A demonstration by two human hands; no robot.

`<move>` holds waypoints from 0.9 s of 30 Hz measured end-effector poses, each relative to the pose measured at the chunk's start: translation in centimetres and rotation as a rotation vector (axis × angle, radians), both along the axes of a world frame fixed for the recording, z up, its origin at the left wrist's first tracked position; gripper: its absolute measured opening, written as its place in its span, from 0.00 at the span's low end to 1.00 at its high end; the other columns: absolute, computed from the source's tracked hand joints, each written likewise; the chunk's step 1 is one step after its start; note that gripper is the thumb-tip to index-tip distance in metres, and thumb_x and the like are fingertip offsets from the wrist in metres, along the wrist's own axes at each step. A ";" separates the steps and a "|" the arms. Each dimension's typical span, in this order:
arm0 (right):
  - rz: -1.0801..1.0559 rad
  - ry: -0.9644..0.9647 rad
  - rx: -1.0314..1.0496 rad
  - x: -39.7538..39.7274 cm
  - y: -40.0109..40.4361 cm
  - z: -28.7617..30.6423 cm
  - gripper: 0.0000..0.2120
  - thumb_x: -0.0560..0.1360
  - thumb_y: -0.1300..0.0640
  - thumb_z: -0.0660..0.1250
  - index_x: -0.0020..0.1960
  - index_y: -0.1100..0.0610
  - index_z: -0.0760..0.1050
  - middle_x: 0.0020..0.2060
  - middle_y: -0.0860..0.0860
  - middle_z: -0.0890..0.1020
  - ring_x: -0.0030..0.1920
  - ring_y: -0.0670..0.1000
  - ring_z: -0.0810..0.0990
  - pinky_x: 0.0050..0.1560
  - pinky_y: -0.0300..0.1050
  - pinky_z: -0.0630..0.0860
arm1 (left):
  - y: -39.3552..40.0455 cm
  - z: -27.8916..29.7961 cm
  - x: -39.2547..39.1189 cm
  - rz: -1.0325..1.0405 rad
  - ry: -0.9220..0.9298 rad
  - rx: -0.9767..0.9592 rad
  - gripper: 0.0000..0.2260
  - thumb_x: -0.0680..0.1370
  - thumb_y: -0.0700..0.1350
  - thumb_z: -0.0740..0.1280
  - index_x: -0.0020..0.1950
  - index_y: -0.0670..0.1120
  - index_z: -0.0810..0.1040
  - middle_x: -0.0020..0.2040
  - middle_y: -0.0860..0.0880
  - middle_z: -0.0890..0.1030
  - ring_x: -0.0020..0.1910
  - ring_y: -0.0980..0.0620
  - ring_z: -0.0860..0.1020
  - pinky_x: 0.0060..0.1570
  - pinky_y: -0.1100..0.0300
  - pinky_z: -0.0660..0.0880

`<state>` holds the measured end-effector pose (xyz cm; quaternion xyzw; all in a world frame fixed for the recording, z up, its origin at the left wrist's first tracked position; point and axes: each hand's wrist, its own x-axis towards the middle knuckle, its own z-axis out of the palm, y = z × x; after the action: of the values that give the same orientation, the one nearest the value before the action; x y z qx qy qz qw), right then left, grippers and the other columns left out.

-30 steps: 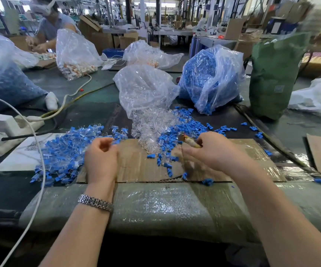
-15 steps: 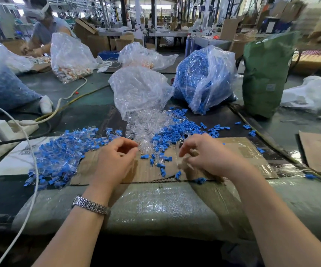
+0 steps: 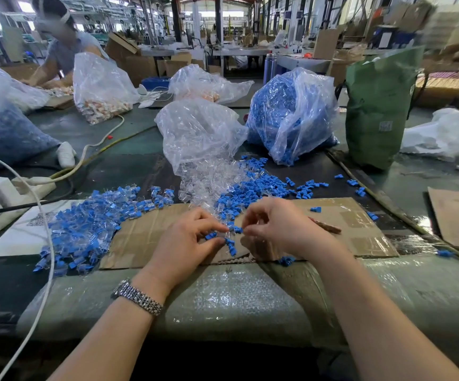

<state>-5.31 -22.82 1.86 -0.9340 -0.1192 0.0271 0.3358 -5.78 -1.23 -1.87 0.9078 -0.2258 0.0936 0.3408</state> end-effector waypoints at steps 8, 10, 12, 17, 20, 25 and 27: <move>-0.132 -0.141 0.367 1.3 1.9 -1.5 0.02 0.75 0.55 0.74 0.47 0.51 0.82 0.40 0.45 0.84 0.42 0.43 0.82 0.50 0.40 0.80 | 0.0 0.0 0.1 0.054 -0.097 -0.016 0.05 0.75 0.47 0.75 0.50 0.54 0.86 0.45 0.64 0.80 0.49 0.62 0.76 0.50 0.66 0.71; -0.168 -0.217 0.396 1.2 2.1 -2.2 0.02 0.76 0.55 0.74 0.48 0.52 0.82 0.41 0.45 0.83 0.43 0.43 0.81 0.49 0.38 0.79 | 0.0 0.0 0.1 0.048 -0.081 0.010 0.05 0.76 0.48 0.74 0.51 0.56 0.85 0.45 0.63 0.80 0.49 0.63 0.75 0.50 0.65 0.72; -0.194 -0.266 0.410 1.2 2.1 -2.4 0.02 0.76 0.54 0.73 0.48 0.52 0.81 0.42 0.45 0.83 0.43 0.43 0.80 0.47 0.36 0.78 | -0.1 -0.2 0.2 0.027 -0.059 0.043 0.07 0.76 0.51 0.73 0.53 0.56 0.84 0.47 0.61 0.81 0.50 0.62 0.75 0.52 0.63 0.74; -0.211 -0.295 0.398 1.0 1.9 -2.5 0.03 0.76 0.55 0.73 0.47 0.53 0.81 0.41 0.47 0.82 0.41 0.45 0.80 0.46 0.37 0.77 | -0.6 0.0 0.6 0.049 -0.030 0.015 0.05 0.75 0.51 0.74 0.48 0.53 0.84 0.45 0.59 0.81 0.48 0.59 0.77 0.51 0.57 0.77; -0.225 -0.287 0.420 1.0 1.4 -2.5 0.03 0.76 0.56 0.73 0.47 0.55 0.81 0.40 0.49 0.82 0.41 0.47 0.80 0.46 0.39 0.77 | -0.8 0.1 0.7 0.063 -0.010 -0.011 0.02 0.75 0.50 0.74 0.45 0.54 0.83 0.43 0.59 0.82 0.45 0.62 0.78 0.48 0.62 0.77; -0.240 -0.240 0.441 0.8 1.3 -2.2 0.02 0.77 0.57 0.73 0.48 0.56 0.81 0.39 0.51 0.83 0.40 0.50 0.80 0.45 0.40 0.77 | -0.4 0.7 1.0 0.064 0.079 -0.151 0.03 0.78 0.44 0.73 0.45 0.51 0.81 0.38 0.54 0.83 0.40 0.60 0.81 0.41 0.71 0.76; -0.232 -0.236 0.421 0.8 1.3 -2.2 0.03 0.77 0.57 0.73 0.48 0.55 0.81 0.40 0.50 0.82 0.41 0.49 0.80 0.45 0.39 0.77 | -0.2 1.2 1.2 0.049 0.142 -0.199 0.03 0.78 0.44 0.73 0.45 0.50 0.81 0.38 0.52 0.84 0.38 0.58 0.82 0.41 0.68 0.78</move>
<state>-4.54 -21.47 -0.38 -0.8476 -0.0525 -0.1462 0.5075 -4.58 -1.40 -0.71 0.8791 -0.1684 0.0592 0.4420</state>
